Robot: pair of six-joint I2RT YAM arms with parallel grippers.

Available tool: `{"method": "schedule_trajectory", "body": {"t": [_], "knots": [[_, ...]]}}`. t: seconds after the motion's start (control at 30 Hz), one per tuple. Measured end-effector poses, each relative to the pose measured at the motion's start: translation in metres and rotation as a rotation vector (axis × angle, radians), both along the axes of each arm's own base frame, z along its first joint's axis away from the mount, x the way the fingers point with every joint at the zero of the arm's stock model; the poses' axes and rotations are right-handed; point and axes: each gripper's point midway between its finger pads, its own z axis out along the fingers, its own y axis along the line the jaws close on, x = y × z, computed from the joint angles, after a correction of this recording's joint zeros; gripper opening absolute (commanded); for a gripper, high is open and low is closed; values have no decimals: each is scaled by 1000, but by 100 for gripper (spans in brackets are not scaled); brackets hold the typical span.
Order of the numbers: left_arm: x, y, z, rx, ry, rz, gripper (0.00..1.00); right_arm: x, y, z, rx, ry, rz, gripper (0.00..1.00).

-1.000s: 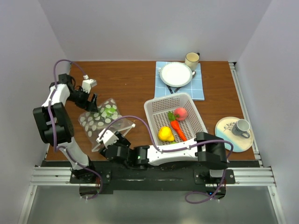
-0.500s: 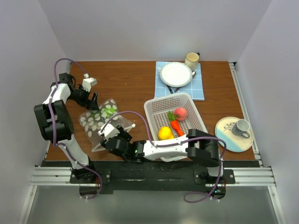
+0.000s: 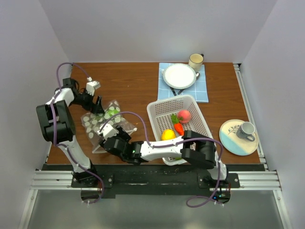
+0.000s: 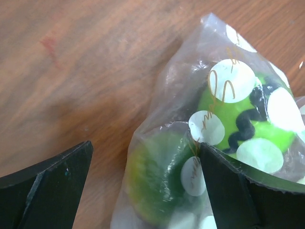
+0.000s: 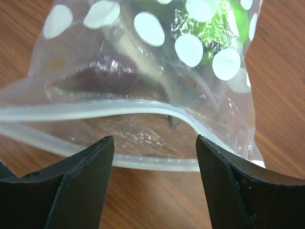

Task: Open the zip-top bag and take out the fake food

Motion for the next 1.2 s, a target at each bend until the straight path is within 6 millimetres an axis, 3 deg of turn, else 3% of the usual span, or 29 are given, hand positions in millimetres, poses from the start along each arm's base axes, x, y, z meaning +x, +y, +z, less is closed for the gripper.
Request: {"method": "schedule_trajectory", "body": {"t": [0.1, 0.13, 0.3, 0.43, 0.5, 0.7, 0.97, 1.03, 1.2], "knots": [[-9, -3, -13, 0, 32, -9, 81, 6, 2, -7, 1, 13, -5, 75], [-11, -3, -18, -2, 44, -13, 71, 8, 2, -10, 1, 20, -7, 75], [-16, -5, -27, -6, 57, -41, 49, 17, 2, -18, 12, 42, -17, 76], [-22, -5, -30, -3, 71, -54, 10, 17, 4, -21, 22, 54, -16, 76], [-28, -6, -30, -5, 90, -64, 0, 17, 5, -20, 31, 58, -18, 76], [-41, -14, -16, -44, 137, -85, 0, 16, 6, -20, 41, 61, -20, 76], [-50, -28, 38, -53, 53, -109, 2, 16, 7, -21, 47, 66, -19, 76], [-54, -31, 39, -49, 45, -115, 2, 13, 8, -24, 52, 78, -7, 77], [-70, -34, 14, -53, 111, -112, 3, 6, 12, -29, 69, 110, 27, 78]]}}
